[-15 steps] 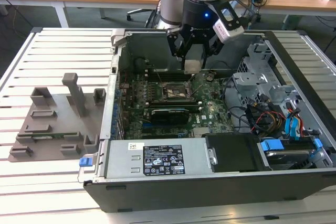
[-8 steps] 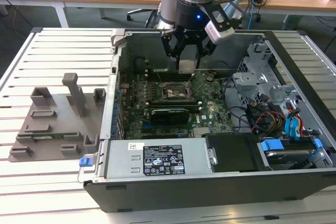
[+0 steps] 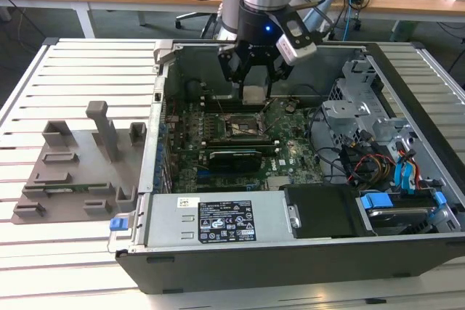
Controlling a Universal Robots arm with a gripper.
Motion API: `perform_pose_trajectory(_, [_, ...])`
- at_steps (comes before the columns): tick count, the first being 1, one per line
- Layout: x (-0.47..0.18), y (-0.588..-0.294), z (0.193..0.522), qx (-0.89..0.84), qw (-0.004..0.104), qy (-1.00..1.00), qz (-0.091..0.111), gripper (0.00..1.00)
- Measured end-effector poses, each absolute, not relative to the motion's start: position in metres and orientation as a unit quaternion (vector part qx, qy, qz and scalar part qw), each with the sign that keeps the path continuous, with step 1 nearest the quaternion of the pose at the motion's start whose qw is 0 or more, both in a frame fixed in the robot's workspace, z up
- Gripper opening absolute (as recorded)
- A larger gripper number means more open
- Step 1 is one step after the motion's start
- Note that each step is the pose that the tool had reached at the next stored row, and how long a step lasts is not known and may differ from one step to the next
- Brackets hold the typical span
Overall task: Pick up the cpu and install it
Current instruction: 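Pick up the cpu and move it towards the insertion slot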
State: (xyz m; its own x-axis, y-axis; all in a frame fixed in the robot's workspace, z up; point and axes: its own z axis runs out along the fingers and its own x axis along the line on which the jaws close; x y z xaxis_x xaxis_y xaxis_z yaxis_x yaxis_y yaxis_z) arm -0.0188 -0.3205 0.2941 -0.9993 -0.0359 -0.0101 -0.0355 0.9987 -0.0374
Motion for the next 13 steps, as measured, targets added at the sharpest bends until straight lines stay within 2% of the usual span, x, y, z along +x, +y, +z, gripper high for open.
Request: perform_pose_trajectory(13, [-0.019, -0.32, 0.278, -0.018, 0.005, 1.0, -0.019, 0.55])
